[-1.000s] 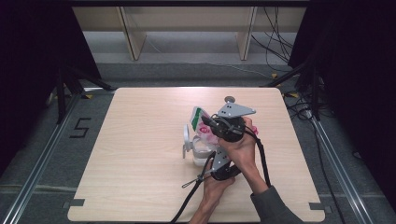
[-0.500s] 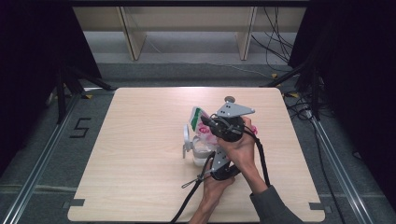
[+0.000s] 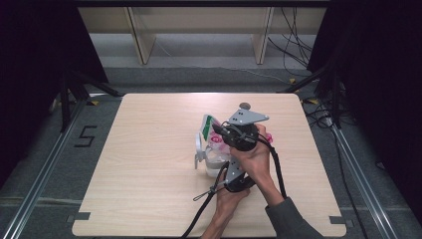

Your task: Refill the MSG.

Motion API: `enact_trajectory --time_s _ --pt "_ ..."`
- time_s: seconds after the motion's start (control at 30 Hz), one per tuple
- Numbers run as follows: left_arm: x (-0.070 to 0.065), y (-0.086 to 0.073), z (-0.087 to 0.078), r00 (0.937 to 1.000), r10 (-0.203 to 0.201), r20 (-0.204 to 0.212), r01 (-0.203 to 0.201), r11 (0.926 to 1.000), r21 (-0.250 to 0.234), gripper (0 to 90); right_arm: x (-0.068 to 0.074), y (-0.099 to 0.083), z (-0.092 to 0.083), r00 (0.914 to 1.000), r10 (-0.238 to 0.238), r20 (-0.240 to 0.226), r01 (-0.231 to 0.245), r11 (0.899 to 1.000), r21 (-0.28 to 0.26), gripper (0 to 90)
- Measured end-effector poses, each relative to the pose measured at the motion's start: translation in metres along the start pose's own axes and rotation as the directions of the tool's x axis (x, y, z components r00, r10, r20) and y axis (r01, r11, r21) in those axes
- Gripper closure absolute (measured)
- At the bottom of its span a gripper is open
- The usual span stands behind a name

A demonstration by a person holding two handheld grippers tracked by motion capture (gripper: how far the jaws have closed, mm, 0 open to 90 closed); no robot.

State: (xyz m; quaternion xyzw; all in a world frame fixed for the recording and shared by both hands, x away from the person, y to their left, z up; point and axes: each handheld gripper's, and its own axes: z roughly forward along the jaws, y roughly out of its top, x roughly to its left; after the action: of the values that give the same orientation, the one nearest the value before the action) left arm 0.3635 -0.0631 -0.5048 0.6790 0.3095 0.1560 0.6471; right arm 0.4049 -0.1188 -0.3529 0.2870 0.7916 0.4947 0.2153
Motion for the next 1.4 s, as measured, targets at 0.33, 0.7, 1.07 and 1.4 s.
enact_trajectory --time_s 0.33,0.7,1.07,1.4 --pt "0.001 -0.0003 0.0011 1.0 0.0 0.009 0.0 0.9998 -0.019 74.4 0.0 0.0013 0.0029 0.9999 -0.012 -0.008 0.012 1.0 0.01 89.9" --pt "0.0011 -0.0001 0.0004 1.0 0.004 0.006 -0.004 0.9999 -0.016 74.3 -0.0006 0.0022 0.0029 0.9999 0.0 -0.013 0.0 1.0 0.024 89.9" --pt "0.0006 0.0005 -0.0009 0.9999 0.014 -0.004 -0.014 0.9999 0.0 74.4 -0.0026 0.002 0.0022 0.9998 -0.01 -0.019 0.01 1.0 0.01 90.0" --pt "-0.0003 0.0013 -0.0014 0.9999 0.012 -0.008 -0.012 0.9999 -0.001 74.4 -0.0032 0.0027 0.0014 0.9998 -0.007 -0.02 0.007 1.0 0.001 90.0"
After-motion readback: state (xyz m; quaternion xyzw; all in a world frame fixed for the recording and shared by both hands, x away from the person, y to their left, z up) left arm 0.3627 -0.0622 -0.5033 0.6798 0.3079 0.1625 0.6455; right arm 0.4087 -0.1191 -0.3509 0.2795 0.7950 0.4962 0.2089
